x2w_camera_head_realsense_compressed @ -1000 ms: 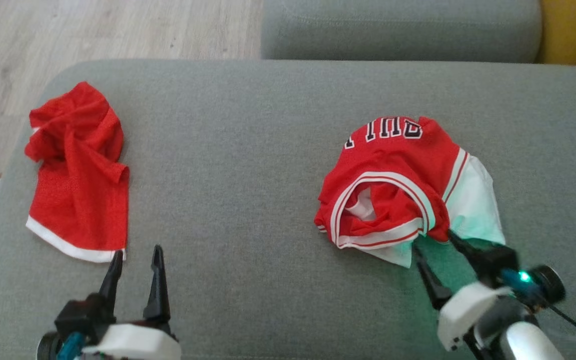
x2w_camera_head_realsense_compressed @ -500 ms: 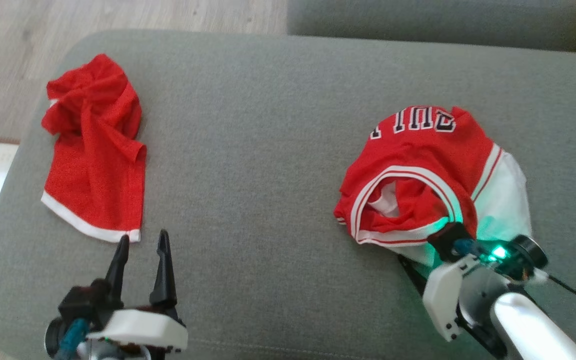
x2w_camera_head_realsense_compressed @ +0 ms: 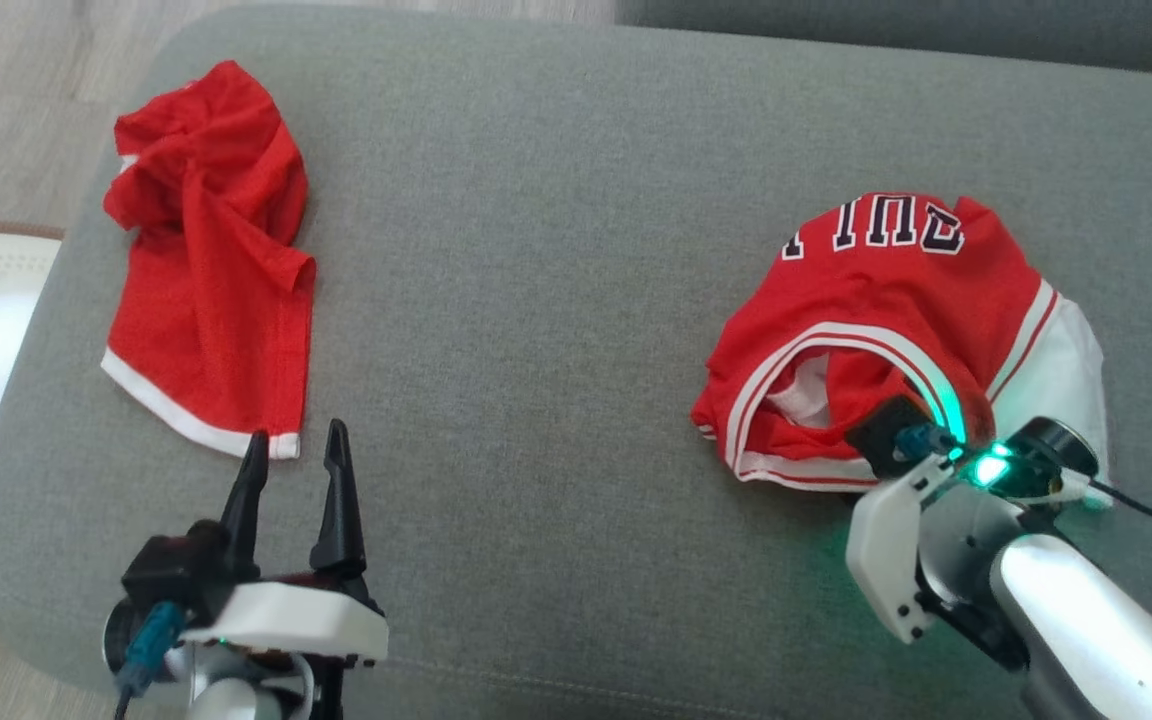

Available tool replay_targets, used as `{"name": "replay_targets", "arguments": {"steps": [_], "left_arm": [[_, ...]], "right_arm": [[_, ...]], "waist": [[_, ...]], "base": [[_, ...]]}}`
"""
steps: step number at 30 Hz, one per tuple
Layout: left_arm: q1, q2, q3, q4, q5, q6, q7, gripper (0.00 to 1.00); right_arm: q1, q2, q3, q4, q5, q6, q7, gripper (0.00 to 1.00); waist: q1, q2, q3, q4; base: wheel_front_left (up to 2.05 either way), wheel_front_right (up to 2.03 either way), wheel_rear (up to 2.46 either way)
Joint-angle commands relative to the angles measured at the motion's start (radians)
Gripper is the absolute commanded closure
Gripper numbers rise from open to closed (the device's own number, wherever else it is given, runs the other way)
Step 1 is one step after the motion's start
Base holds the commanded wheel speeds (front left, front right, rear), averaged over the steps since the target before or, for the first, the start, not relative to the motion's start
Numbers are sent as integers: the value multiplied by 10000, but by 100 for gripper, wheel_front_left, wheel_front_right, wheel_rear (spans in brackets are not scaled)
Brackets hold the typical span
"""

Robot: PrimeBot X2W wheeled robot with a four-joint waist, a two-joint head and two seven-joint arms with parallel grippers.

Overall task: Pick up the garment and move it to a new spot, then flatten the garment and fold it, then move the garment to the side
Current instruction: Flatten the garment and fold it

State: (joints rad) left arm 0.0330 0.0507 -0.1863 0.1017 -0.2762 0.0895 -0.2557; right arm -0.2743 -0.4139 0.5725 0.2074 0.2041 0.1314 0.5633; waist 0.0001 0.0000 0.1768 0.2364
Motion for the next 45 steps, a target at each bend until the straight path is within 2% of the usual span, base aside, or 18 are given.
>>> {"name": "replay_targets", "arguments": {"steps": [1, 9, 14, 16, 20, 26, 35, 40, 45], "left_arm": [[-286, -4, 294, -252, -41, 71, -61, 0], [-126, -4, 443, -185, 172, -49, -61, 0], [-88, -4, 326, -96, 227, -128, -61, 0], [-59, -4, 293, -62, 218, -130, -61, 0], [42, -5, 213, -2, 178, -146, -61, 0], [179, -5, 46, 38, 82, -118, -61, 0], [309, -5, -172, -78, -133, 111, -61, 0], [353, -5, -211, -177, -273, 229, -61, 0], [384, -5, -262, -203, -329, 243, -61, 0]], "right_arm": [[-61, 0, -17, -578, 102, -7, -105, 100], [-948, 400, 112, -3038, 1290, -7, 165, 100], [-2602, 637, -203, -4135, 2582, -7, 761, 100], [-3192, 736, -438, -4166, 2929, -7, 897, 100], [-4394, 922, -956, -3780, 3276, -7, 1080, 100], [-5940, 1281, -1765, -2544, 3392, -7, 1141, 100], [-7797, 1419, -2690, -109, 3171, -7, 588, 100], [-7090, 1196, -3125, 419, 3408, -7, 451, 100], [-5167, 452, -3799, 510, 3155, -7, 365, 100]], "waist": [[-1, 0, -134, -17], [-1, 0, -835, -281], [-1, 0, -1214, -395], [-1, 0, -1343, -372], [-1, 0, -1626, -240], [-1, 0, -1899, -11], [-1, 0, -2011, 28], [-1, 0, -2019, -295], [-1, 0, -1940, -650]], "base": [[0, 0, 0], [0, 0, 0], [0, 0, 0], [0, 0, 0], [0, 0, 0], [0, 0, 0], [0, 0, 0], [0, 0, 0], [0, 0, 0]]}}
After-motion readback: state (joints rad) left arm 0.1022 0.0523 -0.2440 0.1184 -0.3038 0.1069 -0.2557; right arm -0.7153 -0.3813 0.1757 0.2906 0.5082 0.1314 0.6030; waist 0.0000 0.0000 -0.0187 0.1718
